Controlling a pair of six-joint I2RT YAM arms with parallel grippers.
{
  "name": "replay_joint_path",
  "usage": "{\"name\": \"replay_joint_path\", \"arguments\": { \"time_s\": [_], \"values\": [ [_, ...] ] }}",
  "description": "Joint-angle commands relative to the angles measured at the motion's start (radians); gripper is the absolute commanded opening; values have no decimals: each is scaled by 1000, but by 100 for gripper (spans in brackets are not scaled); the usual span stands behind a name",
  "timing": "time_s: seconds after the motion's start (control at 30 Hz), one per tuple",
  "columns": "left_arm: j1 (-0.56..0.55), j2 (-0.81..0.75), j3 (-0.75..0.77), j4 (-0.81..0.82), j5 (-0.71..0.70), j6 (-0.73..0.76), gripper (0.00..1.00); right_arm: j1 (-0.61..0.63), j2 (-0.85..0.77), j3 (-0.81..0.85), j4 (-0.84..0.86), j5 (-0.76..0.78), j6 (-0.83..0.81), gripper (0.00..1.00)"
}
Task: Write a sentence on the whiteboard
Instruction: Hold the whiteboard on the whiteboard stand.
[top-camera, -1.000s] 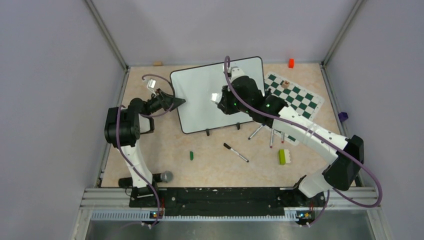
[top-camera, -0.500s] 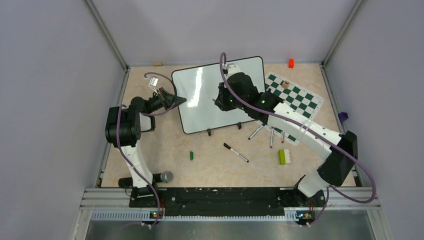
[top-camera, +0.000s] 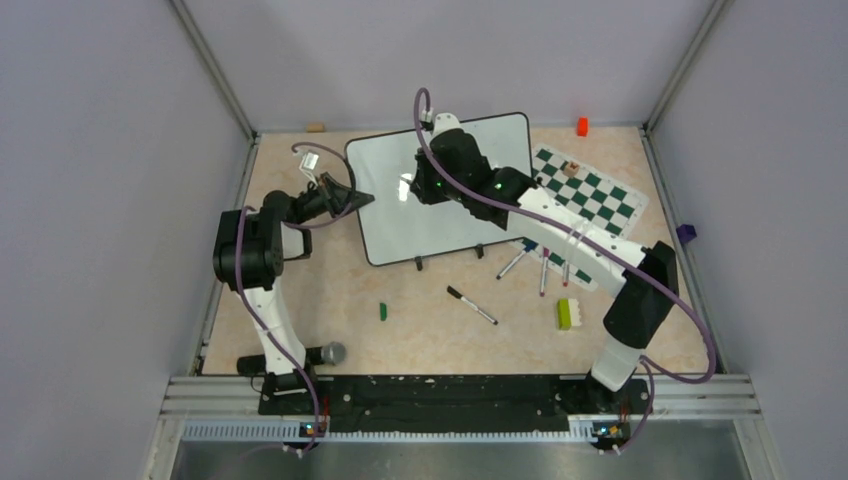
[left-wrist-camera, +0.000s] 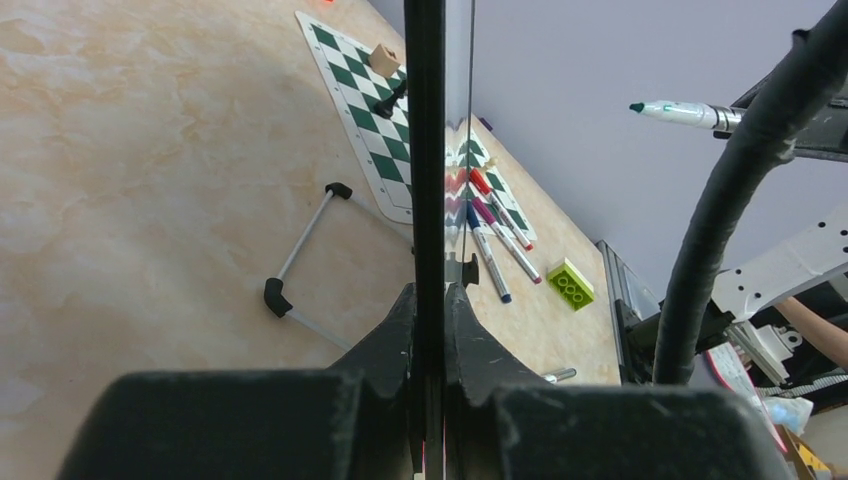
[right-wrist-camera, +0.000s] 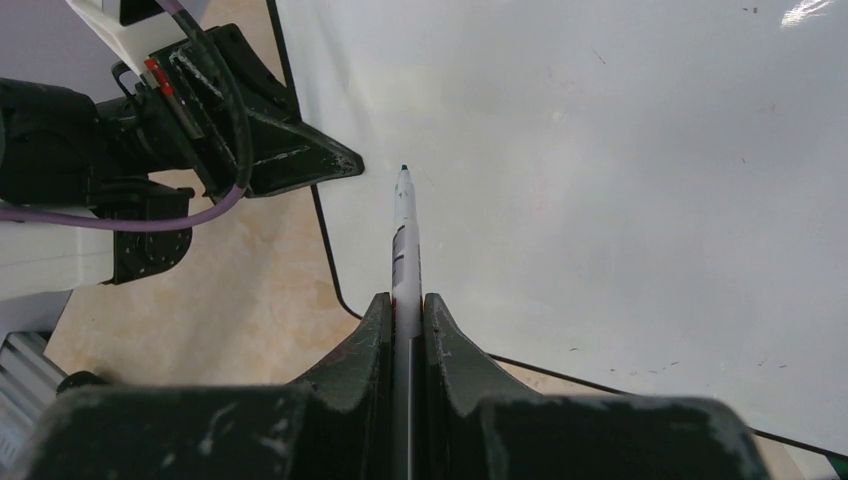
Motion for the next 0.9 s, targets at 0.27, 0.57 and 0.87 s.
{"name": "replay_joint_path", "arguments": {
  "time_s": [0.27,0.57,0.87],
  "values": [
    [-85,94,85,60,165,83,0,12,-87,-17,24,95,-24,0],
    [-169,95,136,61,275,41,0,11,-183,-75,-27,174,-11,0],
    [-161,85,116,61,252,40,0,34,-69,76,-126,247,42,0]
  ]
}}
